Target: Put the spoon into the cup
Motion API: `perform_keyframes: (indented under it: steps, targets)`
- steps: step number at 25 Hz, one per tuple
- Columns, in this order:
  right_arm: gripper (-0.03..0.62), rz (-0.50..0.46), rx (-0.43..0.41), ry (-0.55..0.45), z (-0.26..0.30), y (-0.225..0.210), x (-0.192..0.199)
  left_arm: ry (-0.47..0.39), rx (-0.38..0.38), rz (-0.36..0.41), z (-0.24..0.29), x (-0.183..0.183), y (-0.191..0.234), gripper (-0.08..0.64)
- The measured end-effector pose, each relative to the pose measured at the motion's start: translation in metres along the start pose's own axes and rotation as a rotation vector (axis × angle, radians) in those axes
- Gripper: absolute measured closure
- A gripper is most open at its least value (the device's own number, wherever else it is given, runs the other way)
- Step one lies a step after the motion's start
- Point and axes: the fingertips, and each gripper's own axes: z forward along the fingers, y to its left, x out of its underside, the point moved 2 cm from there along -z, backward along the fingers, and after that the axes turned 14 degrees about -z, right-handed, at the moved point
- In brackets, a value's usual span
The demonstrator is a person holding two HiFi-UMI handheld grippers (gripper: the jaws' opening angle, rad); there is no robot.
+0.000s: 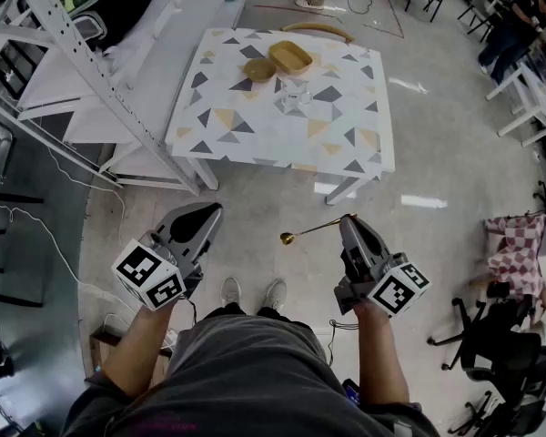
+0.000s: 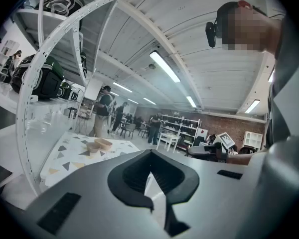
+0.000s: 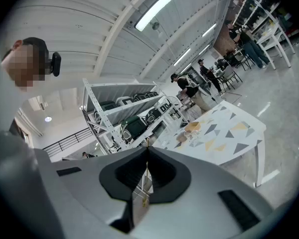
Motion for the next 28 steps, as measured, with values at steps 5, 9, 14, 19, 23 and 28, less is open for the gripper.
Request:
perform_keyframes:
  steps: [5,9,14,19,23,28]
  targets:
    - [0.569,0.016,0.002,-0.003,0.002,0.000,0.007,0.019,-0.005,-0.012,-0.002,0.009,0.010,0.545]
    - [0.569,0.029,0.008,-0.003,0.000,-0.004,0.010,0.030,-0.002,-0.014,0.000,0.016,0.009,0.545]
    - [0.569,0.026,0.007,0.014,-0.008,-0.010,0.015,0.030,-0.014,-0.022,0.000,0.024,0.003,0.545]
    - [0.569,0.022,-0.009,0.028,-0.020,-0.018,0.013,0.022,-0.028,-0.025,0.001,0.033,-0.011,0.545]
    - [0.569,0.024,-0.022,0.032,-0.031,-0.023,0.012,0.013,-0.029,-0.013,0.001,0.040,-0.024,0.545]
    - [0.569,0.023,-0.043,0.030,-0.045,-0.031,0.010,-0.001,-0.044,-0.003,0.004,0.043,-0.042,0.545]
